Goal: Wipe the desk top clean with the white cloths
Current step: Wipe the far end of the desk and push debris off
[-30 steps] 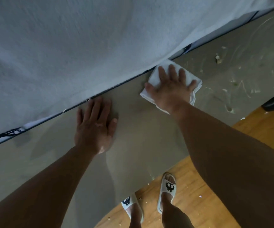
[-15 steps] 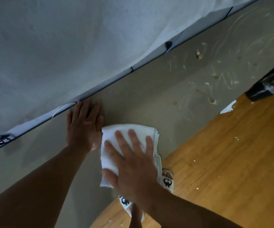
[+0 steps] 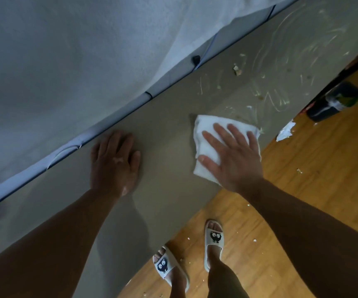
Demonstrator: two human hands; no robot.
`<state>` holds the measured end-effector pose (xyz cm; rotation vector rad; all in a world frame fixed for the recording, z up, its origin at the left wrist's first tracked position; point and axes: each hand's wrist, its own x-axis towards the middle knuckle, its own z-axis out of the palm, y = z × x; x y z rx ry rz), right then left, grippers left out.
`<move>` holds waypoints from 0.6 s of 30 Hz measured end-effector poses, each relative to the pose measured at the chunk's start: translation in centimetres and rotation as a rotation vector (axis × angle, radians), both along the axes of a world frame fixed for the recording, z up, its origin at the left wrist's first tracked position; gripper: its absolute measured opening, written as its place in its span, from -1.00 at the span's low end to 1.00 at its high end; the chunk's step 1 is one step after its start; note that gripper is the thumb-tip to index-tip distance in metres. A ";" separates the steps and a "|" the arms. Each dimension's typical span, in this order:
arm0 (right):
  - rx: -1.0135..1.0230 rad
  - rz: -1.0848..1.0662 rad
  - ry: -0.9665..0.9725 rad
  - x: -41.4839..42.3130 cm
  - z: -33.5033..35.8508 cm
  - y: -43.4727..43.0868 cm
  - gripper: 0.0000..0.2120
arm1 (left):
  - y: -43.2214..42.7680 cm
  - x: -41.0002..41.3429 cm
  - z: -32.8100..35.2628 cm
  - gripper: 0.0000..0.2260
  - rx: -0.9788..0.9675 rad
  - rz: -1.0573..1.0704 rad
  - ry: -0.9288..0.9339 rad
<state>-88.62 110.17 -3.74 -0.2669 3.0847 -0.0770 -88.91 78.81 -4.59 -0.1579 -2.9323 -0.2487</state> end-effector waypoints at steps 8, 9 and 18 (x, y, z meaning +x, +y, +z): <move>-0.073 -0.401 -0.077 1.2 0.7 -4.8 -0.36 | 1.1 -0.7 -0.6 -0.53 -0.038 0.032 -0.038; -0.081 -0.378 -0.061 2.8 0.7 -6.3 -0.37 | 1.3 -0.9 -0.6 -0.53 -0.035 0.031 -0.041; -0.099 0.058 -0.027 6.5 0.4 -8.6 -0.38 | 2.6 -3.9 -0.7 -0.55 -0.007 -0.104 -0.029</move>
